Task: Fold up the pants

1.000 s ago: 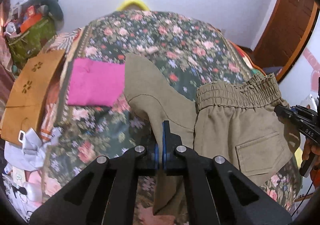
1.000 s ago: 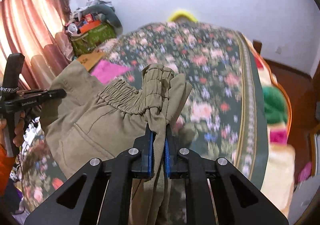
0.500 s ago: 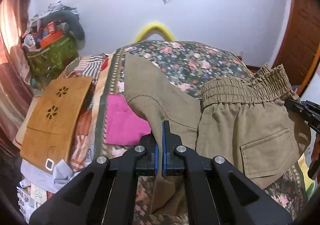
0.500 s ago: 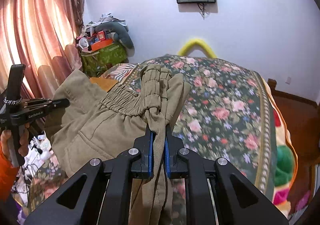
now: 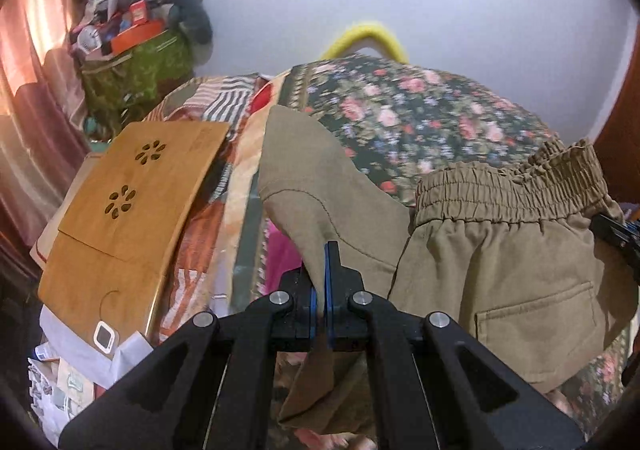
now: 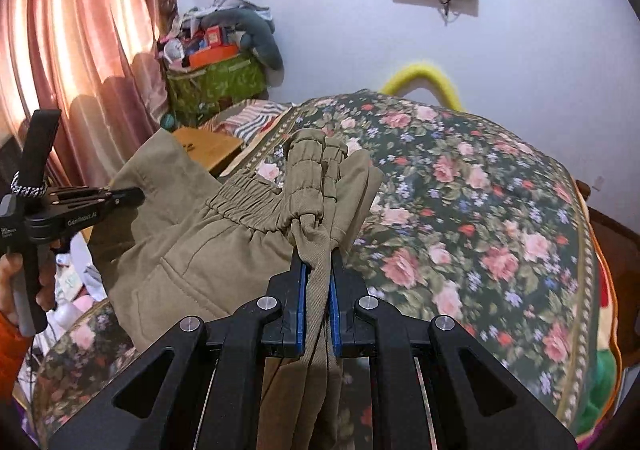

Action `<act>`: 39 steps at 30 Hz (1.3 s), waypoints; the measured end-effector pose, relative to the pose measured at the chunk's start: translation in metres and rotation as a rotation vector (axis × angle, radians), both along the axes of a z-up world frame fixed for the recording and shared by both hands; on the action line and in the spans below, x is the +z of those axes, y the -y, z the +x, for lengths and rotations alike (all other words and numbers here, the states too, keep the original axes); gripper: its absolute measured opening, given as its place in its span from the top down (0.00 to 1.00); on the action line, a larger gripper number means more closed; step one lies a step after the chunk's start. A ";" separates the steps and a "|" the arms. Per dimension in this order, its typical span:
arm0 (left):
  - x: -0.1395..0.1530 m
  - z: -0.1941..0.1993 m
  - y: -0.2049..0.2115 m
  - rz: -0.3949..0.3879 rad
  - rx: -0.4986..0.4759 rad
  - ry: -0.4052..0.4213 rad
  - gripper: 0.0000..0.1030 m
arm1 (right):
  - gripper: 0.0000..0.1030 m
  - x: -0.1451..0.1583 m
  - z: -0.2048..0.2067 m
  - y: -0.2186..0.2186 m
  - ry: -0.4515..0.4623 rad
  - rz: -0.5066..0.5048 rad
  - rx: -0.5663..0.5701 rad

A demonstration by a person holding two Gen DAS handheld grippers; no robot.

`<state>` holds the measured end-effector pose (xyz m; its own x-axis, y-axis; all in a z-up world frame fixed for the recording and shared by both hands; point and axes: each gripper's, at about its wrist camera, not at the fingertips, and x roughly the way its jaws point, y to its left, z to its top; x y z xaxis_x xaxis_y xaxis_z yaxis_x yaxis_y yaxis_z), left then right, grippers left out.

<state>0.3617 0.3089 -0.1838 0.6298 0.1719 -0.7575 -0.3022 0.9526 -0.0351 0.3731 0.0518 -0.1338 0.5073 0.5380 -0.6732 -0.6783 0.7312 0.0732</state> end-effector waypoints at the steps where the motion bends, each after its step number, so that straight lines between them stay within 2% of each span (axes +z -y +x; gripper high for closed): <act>1: -0.006 0.006 -0.006 -0.001 0.010 -0.006 0.97 | 0.92 -0.004 0.004 -0.007 -0.002 -0.003 0.001; 8: -0.053 0.041 -0.035 -0.037 0.078 -0.023 0.97 | 0.92 -0.035 0.031 -0.041 -0.026 0.007 -0.033; 15: -0.101 0.065 -0.051 -0.042 0.119 -0.106 0.97 | 0.92 -0.067 0.038 -0.053 -0.075 -0.056 -0.048; 18: -0.113 0.064 -0.057 -0.059 0.121 -0.146 0.95 | 0.90 -0.074 0.036 -0.048 -0.098 -0.072 -0.051; 19: -0.114 0.061 -0.057 -0.065 0.120 -0.153 0.92 | 0.86 -0.076 0.037 -0.045 -0.108 -0.072 -0.050; 22: -0.115 0.052 -0.057 -0.048 0.119 -0.184 0.82 | 0.83 -0.075 0.031 -0.037 -0.129 -0.074 -0.055; 26: -0.104 0.030 -0.051 -0.035 0.100 -0.207 0.82 | 0.82 -0.065 0.015 -0.024 -0.132 -0.067 -0.036; 29: -0.084 0.010 -0.042 -0.032 0.073 -0.184 0.82 | 0.82 -0.049 -0.003 -0.012 -0.107 -0.043 -0.022; 33: -0.042 -0.027 -0.019 0.007 0.037 -0.122 0.82 | 0.82 -0.013 -0.036 0.006 -0.047 0.035 -0.007; 39: 0.042 -0.096 0.026 0.031 -0.039 0.049 0.82 | 0.82 0.046 -0.093 0.029 0.073 0.145 0.023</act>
